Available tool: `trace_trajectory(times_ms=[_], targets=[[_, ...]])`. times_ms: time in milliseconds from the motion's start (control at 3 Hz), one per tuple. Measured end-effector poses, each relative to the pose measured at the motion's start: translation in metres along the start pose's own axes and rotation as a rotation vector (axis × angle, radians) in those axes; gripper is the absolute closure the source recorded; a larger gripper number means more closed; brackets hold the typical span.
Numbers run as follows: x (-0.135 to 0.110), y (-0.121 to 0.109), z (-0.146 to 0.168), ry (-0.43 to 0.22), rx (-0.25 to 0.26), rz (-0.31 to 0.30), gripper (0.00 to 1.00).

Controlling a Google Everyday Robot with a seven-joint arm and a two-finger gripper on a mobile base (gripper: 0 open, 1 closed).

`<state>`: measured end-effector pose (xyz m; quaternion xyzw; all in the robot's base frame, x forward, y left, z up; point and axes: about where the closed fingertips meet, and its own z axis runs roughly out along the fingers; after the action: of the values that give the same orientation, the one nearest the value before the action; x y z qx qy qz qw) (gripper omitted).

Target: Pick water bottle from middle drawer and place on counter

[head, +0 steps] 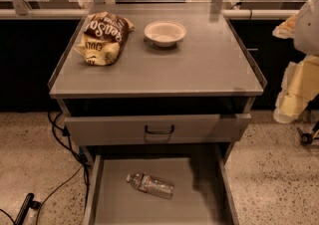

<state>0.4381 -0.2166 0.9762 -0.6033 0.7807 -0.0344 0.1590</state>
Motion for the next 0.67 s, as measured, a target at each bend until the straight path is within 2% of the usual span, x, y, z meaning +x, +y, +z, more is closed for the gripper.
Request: trace_trajectory(times_ms=[667], targets=[[0.0027,0.0006,0.0008,0.0,0.004,0.012,0.0]])
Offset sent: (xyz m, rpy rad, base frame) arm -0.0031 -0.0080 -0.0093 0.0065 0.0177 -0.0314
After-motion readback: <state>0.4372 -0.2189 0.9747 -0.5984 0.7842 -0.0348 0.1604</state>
